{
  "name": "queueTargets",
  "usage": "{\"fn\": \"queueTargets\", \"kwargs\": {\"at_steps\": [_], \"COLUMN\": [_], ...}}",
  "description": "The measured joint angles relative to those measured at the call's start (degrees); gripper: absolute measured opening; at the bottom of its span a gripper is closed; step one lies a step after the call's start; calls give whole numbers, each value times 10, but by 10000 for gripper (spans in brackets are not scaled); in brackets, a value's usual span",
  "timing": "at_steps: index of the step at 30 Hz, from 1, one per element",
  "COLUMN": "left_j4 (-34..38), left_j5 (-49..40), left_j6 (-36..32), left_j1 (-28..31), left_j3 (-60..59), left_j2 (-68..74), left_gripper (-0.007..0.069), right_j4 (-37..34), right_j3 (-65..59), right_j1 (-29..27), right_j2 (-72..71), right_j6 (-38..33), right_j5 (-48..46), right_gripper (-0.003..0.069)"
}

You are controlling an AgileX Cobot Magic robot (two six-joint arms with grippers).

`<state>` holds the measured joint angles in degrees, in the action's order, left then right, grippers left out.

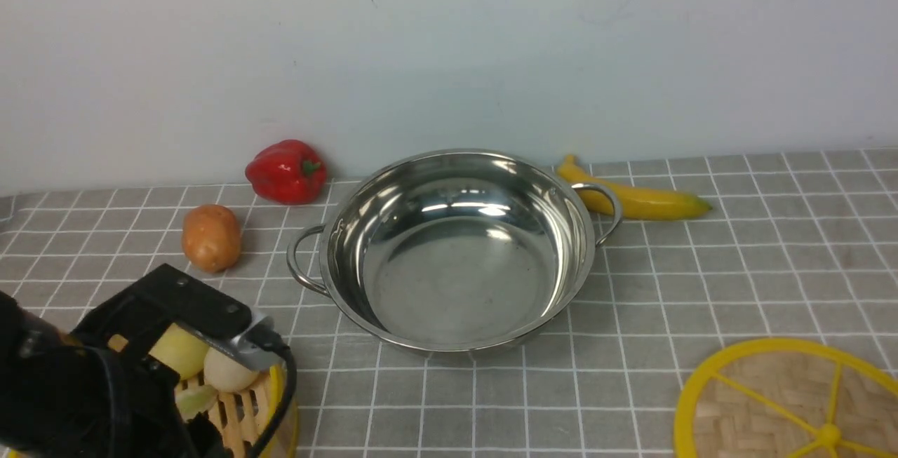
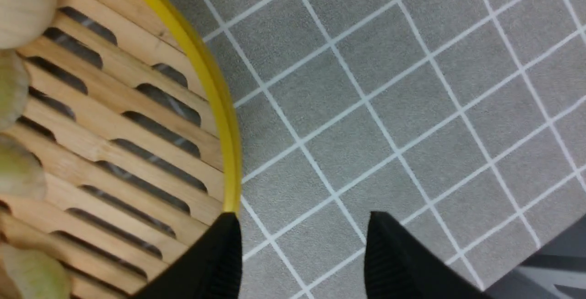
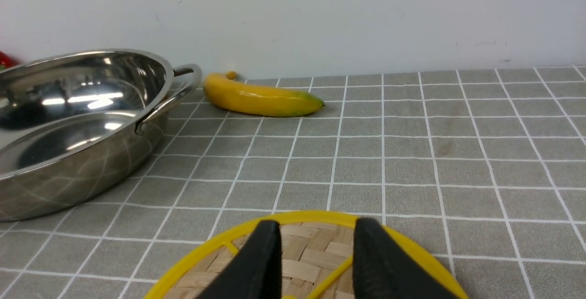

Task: Place the steamer in the pot on the grey tablecloth, and put the lid on the steamer.
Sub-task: 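Grasp the rim of the steamer basket holding the buns with the left gripper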

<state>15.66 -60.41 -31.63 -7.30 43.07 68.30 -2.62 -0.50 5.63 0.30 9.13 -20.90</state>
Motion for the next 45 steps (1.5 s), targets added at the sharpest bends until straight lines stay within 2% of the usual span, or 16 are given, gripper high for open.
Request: {"fn": "queueTargets", "kwargs": {"at_steps": [2,7,27,31,33,35,41,45], "left_j4": [-28,-36,-27,-27,-25,-22,-47,-83], "left_j5": [26,58,113,113,113,108,69,4], "left_j6": [29,59,60,60,60,60,60,67], "left_j1": [-12,-17,-17,-17,-17,-18,-19,-19], "left_j3": [0,0,0,0,0,0,15,49], "left_j2": [26,84,222,224,224,224,222,194], "left_gripper": [346,347,344,244,122,48,40,35], "right_j4": [0,0,0,0,0,0,0,0], "right_j3": [0,0,0,0,0,0,0,0], "right_j1": [0,0,0,0,0,0,0,0], "right_j2": [0,0,0,0,0,0,0,0], "right_j6": [0,0,0,0,0,0,0,0], "right_j5": [0,0,0,0,0,0,0,0], "right_gripper": [242,242,242,242,242,242,242,242]}}
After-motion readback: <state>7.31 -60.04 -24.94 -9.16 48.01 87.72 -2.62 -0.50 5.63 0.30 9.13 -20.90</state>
